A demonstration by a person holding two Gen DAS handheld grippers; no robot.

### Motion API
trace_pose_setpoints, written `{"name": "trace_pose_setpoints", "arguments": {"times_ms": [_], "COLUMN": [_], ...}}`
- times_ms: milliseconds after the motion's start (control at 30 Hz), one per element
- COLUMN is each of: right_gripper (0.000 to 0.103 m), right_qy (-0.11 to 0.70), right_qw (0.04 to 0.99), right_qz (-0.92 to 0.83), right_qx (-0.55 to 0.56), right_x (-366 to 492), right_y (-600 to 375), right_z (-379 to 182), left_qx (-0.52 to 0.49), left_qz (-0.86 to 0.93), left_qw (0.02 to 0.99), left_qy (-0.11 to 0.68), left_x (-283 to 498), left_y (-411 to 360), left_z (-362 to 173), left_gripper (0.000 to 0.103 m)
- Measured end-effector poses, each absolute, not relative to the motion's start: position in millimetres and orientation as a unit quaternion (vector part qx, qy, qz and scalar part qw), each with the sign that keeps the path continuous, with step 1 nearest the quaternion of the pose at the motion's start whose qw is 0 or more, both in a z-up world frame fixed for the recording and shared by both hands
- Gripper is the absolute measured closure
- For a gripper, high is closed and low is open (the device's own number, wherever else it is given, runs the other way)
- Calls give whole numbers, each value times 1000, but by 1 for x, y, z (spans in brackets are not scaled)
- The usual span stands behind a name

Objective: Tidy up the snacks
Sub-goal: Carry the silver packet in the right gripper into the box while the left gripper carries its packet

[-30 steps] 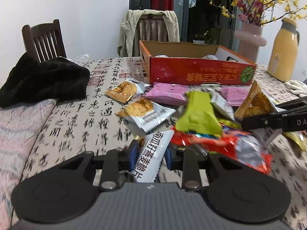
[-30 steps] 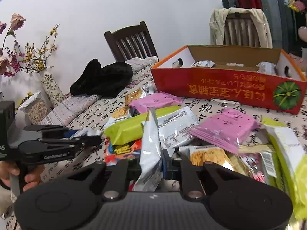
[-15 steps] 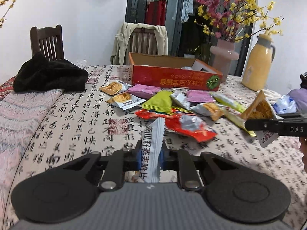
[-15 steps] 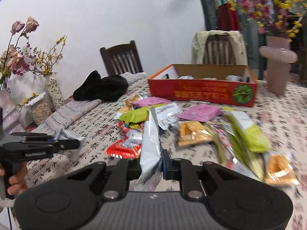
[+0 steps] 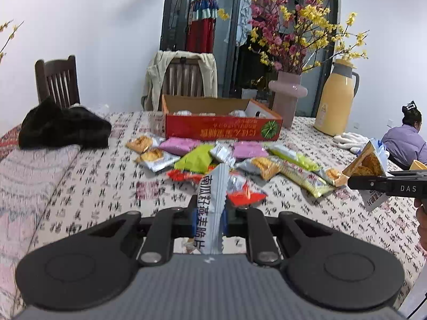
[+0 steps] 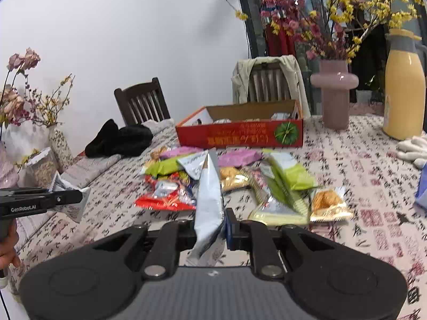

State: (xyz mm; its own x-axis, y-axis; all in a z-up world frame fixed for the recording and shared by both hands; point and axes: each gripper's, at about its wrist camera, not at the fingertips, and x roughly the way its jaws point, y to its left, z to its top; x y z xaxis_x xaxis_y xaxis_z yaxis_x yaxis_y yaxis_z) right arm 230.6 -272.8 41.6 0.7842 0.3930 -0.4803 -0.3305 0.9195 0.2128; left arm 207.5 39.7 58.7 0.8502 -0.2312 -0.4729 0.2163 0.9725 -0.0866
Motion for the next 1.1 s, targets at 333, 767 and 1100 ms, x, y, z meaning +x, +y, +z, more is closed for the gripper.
{"name": "trace_pose_setpoints", "arguments": {"times_ms": [333,767,1100], "right_gripper": [88,88,88], "right_qy": [248,241,261], "right_qw": [951,952,952], "right_qz": [181,188,159], "right_qx": [47,35,20], "right_x": [288,455,607], "right_y": [-282,-271,-256], "right_z": [67,92,93], "left_qx": [-9,2,-22], "left_qz": [-125,-93,-81], "left_qw": [966,972,964], "left_qy": [225,215,253], "left_x": [271,455,615], "left_y": [32,18,-3], "left_z": [81,94,94], "left_gripper": [87,87,87]}}
